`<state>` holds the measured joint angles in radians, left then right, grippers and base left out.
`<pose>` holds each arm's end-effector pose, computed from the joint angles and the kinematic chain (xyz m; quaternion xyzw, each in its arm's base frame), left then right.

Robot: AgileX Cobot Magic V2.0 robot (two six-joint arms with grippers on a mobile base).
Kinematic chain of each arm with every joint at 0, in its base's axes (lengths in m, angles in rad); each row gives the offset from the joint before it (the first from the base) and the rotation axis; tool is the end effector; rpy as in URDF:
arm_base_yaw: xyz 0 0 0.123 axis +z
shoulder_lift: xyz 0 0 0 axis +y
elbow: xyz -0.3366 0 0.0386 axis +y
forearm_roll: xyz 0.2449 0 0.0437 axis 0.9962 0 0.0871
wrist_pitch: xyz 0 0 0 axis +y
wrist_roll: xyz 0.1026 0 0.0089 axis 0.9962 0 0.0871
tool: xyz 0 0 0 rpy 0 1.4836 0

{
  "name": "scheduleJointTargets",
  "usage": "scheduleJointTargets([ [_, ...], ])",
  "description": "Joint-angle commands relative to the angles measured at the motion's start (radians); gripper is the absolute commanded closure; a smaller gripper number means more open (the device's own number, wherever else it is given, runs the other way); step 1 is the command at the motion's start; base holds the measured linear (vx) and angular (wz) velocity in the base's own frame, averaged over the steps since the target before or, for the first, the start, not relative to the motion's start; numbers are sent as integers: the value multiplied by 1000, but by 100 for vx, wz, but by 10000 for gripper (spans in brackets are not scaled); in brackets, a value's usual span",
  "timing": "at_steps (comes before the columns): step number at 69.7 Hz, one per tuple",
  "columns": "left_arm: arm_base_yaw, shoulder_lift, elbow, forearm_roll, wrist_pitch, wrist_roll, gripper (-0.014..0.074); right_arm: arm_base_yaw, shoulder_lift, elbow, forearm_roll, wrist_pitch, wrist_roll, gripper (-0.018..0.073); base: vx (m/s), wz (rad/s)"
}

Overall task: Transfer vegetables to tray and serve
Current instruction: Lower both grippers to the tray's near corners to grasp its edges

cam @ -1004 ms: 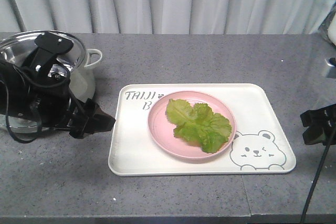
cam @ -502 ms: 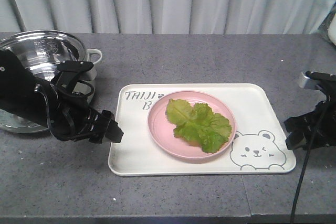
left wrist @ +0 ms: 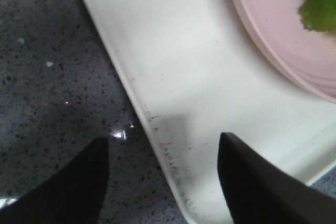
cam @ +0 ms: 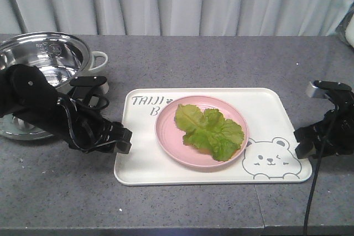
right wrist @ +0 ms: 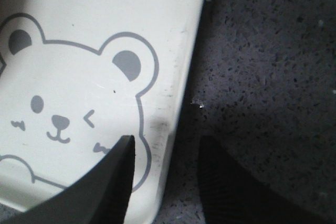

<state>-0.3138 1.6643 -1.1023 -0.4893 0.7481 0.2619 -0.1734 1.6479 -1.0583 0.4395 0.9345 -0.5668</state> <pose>0.3124 -0.1360 0.2715 0.1310 0.9578 -0.1973 0.1629 0.3112 -0.0187 0.2606 -0.0751 0.9780 0.1476 0.1273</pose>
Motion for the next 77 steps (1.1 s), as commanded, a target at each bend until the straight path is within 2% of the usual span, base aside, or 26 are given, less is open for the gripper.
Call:
scheduleJointTargets([
  [1,-3,-20,-30,-32,-44,-30,168,-7,-24,-25,26,-26,-21,276,0,0],
  [25,-3,7,-30,-35,-53,-48,168,-7,12,-25,118,-29,-104,276,0,0],
  [40,-3,10,-30,-86,-34,-48,168,-7,25,-25,123,-24,-104,276,0,0],
  [68,-3,56,-30,-118,7,-44,168,-7,28,-25,126,-6,-112,276,0,0],
  [77,-3,56,-30,-118,5,-38,201,-7,28,-25,126,-1,-112,289,0,0],
])
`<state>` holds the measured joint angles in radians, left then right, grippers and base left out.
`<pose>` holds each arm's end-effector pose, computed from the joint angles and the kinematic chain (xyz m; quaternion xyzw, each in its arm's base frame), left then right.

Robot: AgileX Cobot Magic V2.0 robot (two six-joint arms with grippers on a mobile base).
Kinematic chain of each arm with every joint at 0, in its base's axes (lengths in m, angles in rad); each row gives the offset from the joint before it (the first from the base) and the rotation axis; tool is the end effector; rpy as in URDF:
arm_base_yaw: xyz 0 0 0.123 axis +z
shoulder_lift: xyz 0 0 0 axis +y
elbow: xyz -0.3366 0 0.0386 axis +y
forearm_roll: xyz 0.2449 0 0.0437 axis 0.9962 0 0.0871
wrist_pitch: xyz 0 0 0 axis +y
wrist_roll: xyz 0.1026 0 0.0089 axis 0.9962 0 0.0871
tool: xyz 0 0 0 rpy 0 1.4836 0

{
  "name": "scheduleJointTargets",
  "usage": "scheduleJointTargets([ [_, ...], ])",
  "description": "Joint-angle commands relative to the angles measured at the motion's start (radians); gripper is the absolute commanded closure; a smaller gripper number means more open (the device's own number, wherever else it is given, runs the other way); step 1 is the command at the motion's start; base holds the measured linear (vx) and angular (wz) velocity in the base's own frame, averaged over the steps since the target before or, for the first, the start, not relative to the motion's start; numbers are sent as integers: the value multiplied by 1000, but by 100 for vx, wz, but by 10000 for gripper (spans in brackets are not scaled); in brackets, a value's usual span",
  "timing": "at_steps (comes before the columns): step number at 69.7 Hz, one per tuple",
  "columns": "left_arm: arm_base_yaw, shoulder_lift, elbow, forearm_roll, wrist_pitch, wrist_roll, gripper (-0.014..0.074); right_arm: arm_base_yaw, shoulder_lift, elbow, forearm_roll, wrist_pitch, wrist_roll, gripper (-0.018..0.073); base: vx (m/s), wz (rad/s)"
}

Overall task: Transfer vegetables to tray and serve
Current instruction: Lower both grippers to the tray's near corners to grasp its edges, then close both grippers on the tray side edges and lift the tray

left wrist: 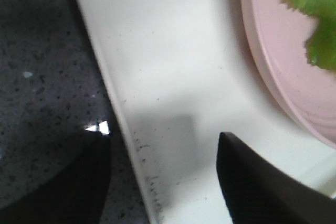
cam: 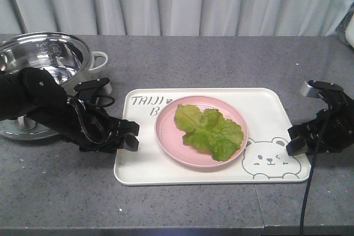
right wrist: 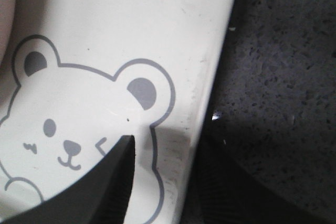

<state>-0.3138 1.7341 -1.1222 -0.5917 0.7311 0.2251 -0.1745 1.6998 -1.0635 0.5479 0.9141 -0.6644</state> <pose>0.3268 -0.1464 0.2561 0.0743 0.9596 -0.2327 0.1399 0.3242 -0.0140 0.2493 -0.0843 0.9698 0.1824 0.1380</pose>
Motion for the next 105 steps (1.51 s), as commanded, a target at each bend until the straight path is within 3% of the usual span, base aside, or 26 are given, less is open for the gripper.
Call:
scheduleJointTargets([
  [1,-3,-14,-10,-15,20,-1,213,-6,-24,-19,18,19,-14,295,0,0],
  [34,-3,-14,-10,-8,14,-2,601,-6,-24,-19,16,21,-14,488,0,0],
  [55,-3,-65,-10,-6,17,17,603,-6,-73,-19,36,41,-14,570,0,0],
  [84,-3,-247,-10,26,61,17,603,-6,-239,-19,44,116,47,564,0,0],
  [95,-3,-317,-10,32,67,17,603,-6,-313,-19,96,169,50,564,0,0],
  [105,-3,-378,-10,83,100,8,603,-6,-361,-19,150,212,44,563,0,0],
])
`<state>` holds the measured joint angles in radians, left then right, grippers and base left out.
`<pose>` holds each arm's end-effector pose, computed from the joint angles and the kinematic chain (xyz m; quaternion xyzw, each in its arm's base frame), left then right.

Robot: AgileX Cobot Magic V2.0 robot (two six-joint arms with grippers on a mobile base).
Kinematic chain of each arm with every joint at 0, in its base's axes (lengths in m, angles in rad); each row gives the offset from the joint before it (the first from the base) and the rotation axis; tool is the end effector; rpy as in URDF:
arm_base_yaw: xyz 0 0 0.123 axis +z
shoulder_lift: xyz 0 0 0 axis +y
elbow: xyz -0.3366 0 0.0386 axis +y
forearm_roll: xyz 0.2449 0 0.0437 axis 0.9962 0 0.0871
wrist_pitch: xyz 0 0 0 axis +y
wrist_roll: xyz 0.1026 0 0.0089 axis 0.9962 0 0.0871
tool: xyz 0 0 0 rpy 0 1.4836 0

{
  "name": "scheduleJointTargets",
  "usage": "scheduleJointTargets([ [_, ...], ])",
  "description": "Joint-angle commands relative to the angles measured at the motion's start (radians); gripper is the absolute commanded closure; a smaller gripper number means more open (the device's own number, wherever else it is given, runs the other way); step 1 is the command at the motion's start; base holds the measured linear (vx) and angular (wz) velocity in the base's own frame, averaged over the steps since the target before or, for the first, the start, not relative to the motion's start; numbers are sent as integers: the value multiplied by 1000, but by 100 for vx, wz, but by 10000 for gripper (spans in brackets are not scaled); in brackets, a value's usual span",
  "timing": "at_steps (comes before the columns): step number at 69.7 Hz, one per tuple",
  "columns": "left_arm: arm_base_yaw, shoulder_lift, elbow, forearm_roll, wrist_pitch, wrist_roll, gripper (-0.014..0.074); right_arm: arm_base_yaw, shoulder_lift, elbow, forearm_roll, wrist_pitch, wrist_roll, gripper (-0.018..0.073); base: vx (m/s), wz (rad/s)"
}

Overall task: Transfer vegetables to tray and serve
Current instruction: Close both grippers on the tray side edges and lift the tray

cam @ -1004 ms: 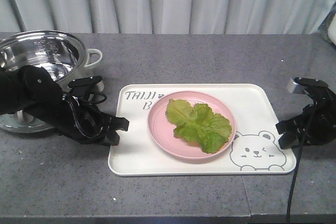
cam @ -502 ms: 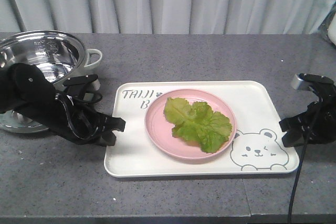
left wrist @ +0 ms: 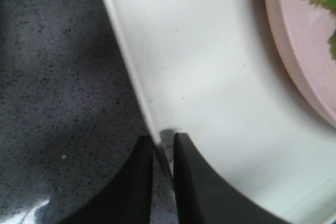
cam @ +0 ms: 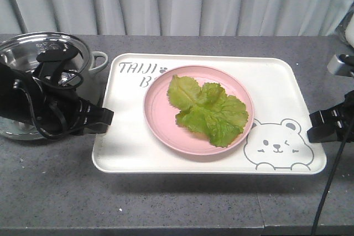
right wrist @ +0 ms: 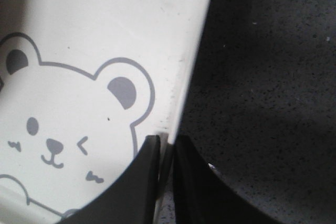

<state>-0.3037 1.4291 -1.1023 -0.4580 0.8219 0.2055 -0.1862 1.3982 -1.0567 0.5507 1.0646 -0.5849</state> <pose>0.2655 -0.1182 0.3421 0.1332 0.9392 -0.2116 0.2352 0.2589 -0.0008 0.3335 -0.0902 0.9558 0.1885 0.2070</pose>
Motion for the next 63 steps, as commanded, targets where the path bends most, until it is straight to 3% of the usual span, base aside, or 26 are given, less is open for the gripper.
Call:
scheduleJointTargets([
  [1,-13,-79,-30,-43,14,22,603,6,-64,-26,150,65,-36,563,0,0],
  [11,-13,-129,-30,4,64,-35,603,7,-90,-26,174,96,-35,563,0,0],
  [31,-13,-191,-30,148,146,-106,603,96,-90,-26,165,116,-33,563,0,0],
  [63,-13,-190,-30,154,147,-106,602,105,-90,-26,168,123,-36,562,0,0],
])
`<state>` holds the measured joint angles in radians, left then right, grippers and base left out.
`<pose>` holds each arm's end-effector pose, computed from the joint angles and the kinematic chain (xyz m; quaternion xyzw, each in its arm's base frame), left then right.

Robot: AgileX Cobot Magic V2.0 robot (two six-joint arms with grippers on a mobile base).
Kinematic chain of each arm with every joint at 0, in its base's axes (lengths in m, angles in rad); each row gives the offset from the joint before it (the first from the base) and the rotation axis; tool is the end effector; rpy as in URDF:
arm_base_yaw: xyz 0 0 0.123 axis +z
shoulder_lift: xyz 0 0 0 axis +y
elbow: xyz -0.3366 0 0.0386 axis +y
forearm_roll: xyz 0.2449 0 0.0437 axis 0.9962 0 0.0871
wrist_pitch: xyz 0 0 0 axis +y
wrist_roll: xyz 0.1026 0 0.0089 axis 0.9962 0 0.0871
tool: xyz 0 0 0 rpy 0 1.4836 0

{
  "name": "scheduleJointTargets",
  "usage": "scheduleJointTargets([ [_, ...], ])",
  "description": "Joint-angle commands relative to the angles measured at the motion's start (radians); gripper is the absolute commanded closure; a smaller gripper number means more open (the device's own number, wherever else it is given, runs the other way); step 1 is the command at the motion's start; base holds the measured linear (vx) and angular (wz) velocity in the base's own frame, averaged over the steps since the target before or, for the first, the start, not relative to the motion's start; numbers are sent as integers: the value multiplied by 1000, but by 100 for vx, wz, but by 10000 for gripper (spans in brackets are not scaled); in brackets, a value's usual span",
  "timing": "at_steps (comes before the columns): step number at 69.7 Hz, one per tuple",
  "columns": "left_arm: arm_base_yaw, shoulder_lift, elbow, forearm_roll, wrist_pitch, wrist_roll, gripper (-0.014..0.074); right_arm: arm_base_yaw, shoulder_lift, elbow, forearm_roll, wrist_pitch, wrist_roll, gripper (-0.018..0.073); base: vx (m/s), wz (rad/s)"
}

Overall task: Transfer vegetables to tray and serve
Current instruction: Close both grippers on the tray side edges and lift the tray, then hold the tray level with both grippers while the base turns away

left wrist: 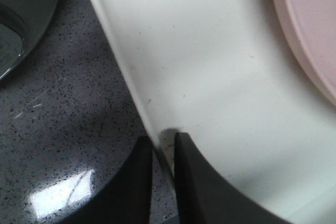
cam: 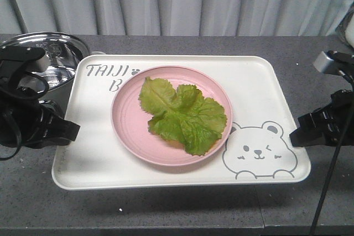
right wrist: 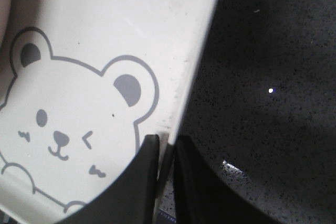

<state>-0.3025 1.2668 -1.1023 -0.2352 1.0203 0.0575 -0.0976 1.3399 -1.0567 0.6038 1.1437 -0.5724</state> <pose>0.2153 -0.0886 0.3694 0.1372 0.9563 -0.1392 0.2174 0.2387 0.0301 0.3490 -0.1345 0.9432 0.2311 0.1970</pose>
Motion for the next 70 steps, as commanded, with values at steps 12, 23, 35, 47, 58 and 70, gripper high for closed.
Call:
scheduleJointTargets([
  [12,-14,-28,-30,-69,-51,42,602,16,-32,-26,115,46,-50,562,0,0],
  [23,-14,-28,-30,-69,-51,42,602,16,-32,-26,115,46,-50,562,0,0],
  [35,-14,-28,-30,-69,-51,42,602,16,-32,-26,115,46,-50,562,0,0],
  [47,-14,-28,-30,-69,-51,42,602,16,-32,-26,115,46,-50,562,0,0],
  [58,-14,-28,-30,-69,-51,42,602,16,-32,-26,115,46,-50,562,0,0],
  [70,-14,-28,-30,-69,-51,42,602,16,-32,-26,115,46,-50,562,0,-1],
])
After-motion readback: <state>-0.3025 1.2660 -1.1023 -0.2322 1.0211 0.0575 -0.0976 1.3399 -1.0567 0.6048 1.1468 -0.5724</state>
